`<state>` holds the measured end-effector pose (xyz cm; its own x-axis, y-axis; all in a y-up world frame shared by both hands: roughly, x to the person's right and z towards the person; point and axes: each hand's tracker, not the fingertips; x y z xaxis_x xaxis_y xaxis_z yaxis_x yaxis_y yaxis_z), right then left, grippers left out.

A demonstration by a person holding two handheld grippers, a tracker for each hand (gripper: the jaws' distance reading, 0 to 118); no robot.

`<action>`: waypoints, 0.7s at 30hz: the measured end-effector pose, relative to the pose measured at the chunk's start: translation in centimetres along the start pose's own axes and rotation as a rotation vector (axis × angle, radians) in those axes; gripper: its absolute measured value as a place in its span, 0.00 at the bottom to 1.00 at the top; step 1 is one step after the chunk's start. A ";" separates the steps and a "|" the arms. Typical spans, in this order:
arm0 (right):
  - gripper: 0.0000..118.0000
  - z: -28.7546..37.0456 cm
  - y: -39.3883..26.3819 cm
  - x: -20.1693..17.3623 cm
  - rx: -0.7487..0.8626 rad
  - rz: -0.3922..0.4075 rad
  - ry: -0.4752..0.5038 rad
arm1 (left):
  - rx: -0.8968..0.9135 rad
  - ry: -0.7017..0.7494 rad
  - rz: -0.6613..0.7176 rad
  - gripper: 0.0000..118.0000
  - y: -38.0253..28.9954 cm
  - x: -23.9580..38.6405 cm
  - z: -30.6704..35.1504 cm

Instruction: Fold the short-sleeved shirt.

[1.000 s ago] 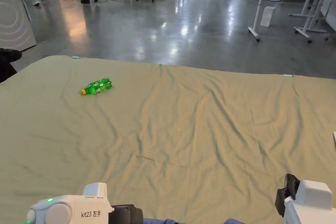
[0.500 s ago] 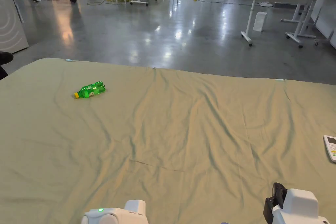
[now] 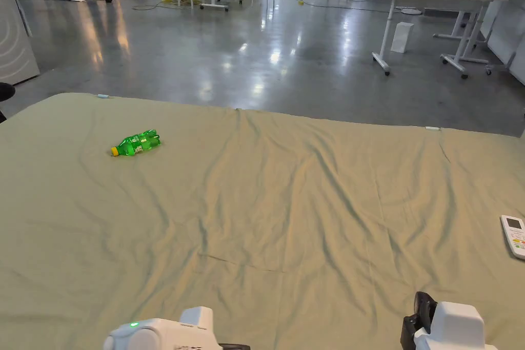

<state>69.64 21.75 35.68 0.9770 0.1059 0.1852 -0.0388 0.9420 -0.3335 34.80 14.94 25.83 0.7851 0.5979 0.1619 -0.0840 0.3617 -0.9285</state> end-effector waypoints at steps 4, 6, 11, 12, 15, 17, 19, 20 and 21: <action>0.00 -0.1 0.4 0.1 0.013 0.005 0.004 | 0.105 0.017 0.001 0.70 0.4 -3.3 4.8; 0.00 0.0 0.7 0.1 0.024 0.003 0.006 | 0.119 0.019 0.014 0.71 0.9 -5.5 6.4; 0.00 0.3 1.8 0.1 0.059 -0.006 0.004 | 0.124 -0.024 0.090 0.71 0.6 -11.4 8.9; 0.00 0.3 2.0 0.0 0.061 -0.006 0.007 | 0.109 -0.055 0.118 0.71 0.5 -13.2 8.9; 0.00 0.3 2.4 -0.1 0.064 -0.002 0.008 | 0.051 -0.113 0.181 0.71 -0.2 -16.2 8.3; 0.00 0.3 2.6 -0.3 0.065 -0.004 0.008 | 0.016 -0.170 0.233 0.70 -1.3 -17.5 6.9; 0.00 0.4 2.6 -0.4 0.064 -0.017 0.012 | -0.022 -0.223 0.304 0.70 -2.3 -18.5 5.5; 0.00 0.4 2.6 -0.4 0.065 -0.024 0.017 | -0.015 -0.268 0.317 0.70 -2.4 -19.2 4.6; 0.00 0.3 2.5 -0.5 0.062 -0.025 0.017 | 0.029 -0.322 0.312 0.70 -2.6 -19.4 4.3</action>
<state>69.02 24.11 35.08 0.9811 0.0768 0.1774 -0.0264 0.9623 -0.2708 17.14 5.46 26.53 0.4891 0.8719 -0.0243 -0.3068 0.1459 -0.9405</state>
